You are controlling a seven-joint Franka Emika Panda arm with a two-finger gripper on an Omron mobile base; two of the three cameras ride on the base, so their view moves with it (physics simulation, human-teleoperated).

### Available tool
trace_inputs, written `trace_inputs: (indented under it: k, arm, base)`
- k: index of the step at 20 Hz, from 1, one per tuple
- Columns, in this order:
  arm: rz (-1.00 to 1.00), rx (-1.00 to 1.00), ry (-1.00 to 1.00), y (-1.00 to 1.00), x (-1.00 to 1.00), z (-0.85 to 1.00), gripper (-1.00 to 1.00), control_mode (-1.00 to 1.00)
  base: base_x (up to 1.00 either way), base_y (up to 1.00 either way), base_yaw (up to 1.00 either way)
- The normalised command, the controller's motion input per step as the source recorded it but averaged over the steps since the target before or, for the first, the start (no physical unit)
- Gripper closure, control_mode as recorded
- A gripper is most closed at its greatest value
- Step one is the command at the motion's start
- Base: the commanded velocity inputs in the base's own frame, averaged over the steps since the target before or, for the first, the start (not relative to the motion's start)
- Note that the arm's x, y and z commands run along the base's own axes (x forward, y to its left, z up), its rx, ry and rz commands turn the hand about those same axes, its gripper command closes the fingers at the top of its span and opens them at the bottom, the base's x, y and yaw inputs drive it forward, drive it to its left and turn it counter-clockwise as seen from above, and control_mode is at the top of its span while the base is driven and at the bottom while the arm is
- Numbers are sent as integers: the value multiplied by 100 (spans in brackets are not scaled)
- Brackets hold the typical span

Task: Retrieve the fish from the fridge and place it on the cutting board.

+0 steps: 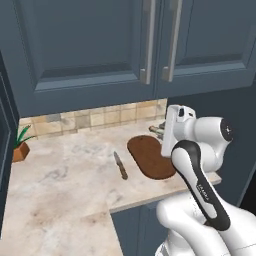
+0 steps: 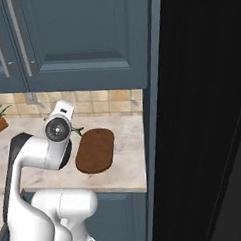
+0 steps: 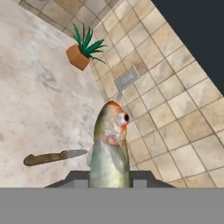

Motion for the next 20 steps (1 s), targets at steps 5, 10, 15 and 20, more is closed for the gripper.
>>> trace_inputs:
  k: [5, 10, 15, 20]
  arm:
    - [0, 0, 0, 0, 0, 0, 100, 100]
    - [0, 0, 0, 0, 0, 0, 100, 100]
    - [-8, 0, 3, 1, 9, -12, 100, -100]
    - [-10, -1, 5, 0, 7, -27, 100, -100]
  base:
    - [7, 72, -18]
    - [23, 8, -12]
    - [3, 0, -2]
    - [0, 0, 0]
